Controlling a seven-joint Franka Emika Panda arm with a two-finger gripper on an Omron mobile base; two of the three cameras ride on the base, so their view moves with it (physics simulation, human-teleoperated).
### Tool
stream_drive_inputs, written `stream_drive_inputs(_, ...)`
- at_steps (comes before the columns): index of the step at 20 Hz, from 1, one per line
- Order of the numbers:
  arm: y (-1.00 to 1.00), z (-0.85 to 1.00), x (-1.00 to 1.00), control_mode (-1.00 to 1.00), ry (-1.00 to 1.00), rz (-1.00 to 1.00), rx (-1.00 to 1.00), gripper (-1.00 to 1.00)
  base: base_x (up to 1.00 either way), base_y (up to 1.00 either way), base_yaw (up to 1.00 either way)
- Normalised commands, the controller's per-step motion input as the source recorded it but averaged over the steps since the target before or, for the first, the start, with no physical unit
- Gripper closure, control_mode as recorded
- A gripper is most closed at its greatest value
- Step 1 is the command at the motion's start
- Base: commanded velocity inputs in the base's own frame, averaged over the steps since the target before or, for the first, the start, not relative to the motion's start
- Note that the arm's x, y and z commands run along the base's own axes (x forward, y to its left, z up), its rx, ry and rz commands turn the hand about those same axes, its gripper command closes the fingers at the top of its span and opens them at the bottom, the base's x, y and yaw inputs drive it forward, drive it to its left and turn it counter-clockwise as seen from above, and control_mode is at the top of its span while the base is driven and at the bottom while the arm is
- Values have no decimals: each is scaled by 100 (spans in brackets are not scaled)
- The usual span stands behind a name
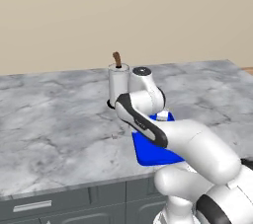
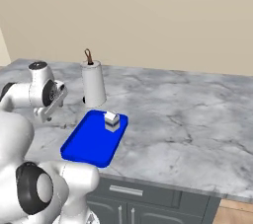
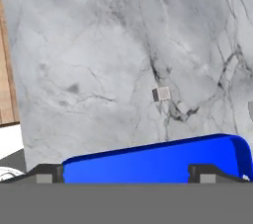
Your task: Take out the milk from the fridge and place it on the tray on the counter. Then take the sugar cube near the tray and place it in the tray.
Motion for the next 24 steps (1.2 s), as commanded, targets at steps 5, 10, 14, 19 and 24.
stream_drive_inputs(5,24,-3,0,-100,9,0,-29,-100,0,0,0)
stream_drive_inputs(10,40,-10,0,-100,5,0,-13,-100,0,0,0)
stream_drive_inputs(14,4,-22,0,-100,0,0,1,-100,0,0,0)
stream_drive_inputs(19,-1,-40,0,-100,9,0,1,-100,0,0,0)
stream_drive_inputs(24,0,-52,10,-100,11,0,0,-100,0,0,0)
